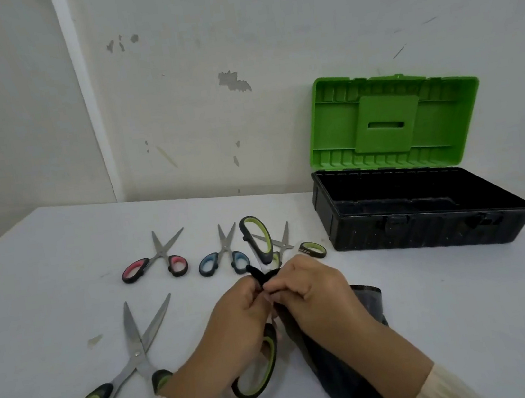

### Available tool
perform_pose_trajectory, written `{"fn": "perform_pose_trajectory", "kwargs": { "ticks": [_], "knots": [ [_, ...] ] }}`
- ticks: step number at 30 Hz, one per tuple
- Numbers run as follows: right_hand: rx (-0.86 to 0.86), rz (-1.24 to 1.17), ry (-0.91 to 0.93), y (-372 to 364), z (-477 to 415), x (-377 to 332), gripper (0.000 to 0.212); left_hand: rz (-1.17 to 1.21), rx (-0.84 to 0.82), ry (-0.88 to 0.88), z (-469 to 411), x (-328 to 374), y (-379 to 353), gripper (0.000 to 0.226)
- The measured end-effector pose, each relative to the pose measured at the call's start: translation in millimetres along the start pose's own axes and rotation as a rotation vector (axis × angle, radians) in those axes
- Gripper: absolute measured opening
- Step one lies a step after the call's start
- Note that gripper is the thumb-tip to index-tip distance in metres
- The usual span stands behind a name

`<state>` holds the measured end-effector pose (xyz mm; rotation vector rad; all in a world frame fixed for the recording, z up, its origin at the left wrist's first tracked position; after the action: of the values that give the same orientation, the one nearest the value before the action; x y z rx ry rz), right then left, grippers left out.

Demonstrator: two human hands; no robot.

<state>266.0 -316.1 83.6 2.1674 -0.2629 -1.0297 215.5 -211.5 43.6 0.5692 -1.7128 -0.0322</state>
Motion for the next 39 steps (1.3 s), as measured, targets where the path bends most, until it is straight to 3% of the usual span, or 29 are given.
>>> {"fn": "perform_pose_trajectory", "kwargs": {
  "ticks": [2, 5, 7, 9, 11, 15, 19, 23, 26, 31, 36, 39],
  "knots": [
    [0.034, -0.046, -0.034, 2, 0, 6, 0.015, 0.018, -0.04, -0.012, 1, 2, 0, 0.025],
    [0.276, -0.102, -0.232, 34, -14, 38, 0.019, 0.035, -0.144, -0.008, 4, 3, -4, 0.023],
    [0.409, -0.201, -0.399, 57, -11, 57, 0.03, 0.061, -0.145, 0.006, 4, 3, -4, 0.02],
    [0.462, -0.317, -0.432, 68, -5, 57, 0.033, 0.118, -0.107, 0.038, 2, 1, -1, 0.022],
    [0.394, -0.294, -0.295, 63, -2, 36, 0.03, 0.145, -0.089, 0.077, 3, 1, 1, 0.022],
    [0.028, -0.035, -0.005, 9, 3, -2, 0.017, 0.211, -0.069, 0.054, 2, -1, 1, 0.011],
    [0.105, -0.042, -0.016, 13, -6, 5, 0.016, 0.204, -0.092, 0.016, 1, -2, -2, 0.01],
    [0.013, 0.078, 0.106, 0, 2, -10, 0.018, 0.177, -0.078, 0.021, -1, -5, 0, 0.015],
    [0.124, -0.03, 0.001, 13, -7, 7, 0.017, 0.186, -0.109, 0.016, -1, -5, -1, 0.011],
    [0.039, -0.01, 0.064, -2, 3, -6, 0.015, 0.184, -0.09, 0.007, 0, -2, 2, 0.011],
    [0.399, -0.145, -0.3, 52, -13, 51, 0.024, 0.236, -0.155, -0.029, 3, 14, 1, 0.017],
    [0.34, -0.455, -0.425, 59, -7, 61, 0.029, 0.086, 0.018, -0.192, -2, 19, 19, 0.025]
  ]
}}
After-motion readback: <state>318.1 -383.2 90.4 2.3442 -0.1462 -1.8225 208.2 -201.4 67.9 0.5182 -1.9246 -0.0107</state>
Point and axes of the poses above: each hand's wrist, its own z-axis away from the middle knuckle, its own y-axis out of the back of the hand, x = y × z, the point moved 6 cm from there along -z, towards the middle knuckle, and after that the axes turned 11 degrees about -y, right-handed, at the moved point
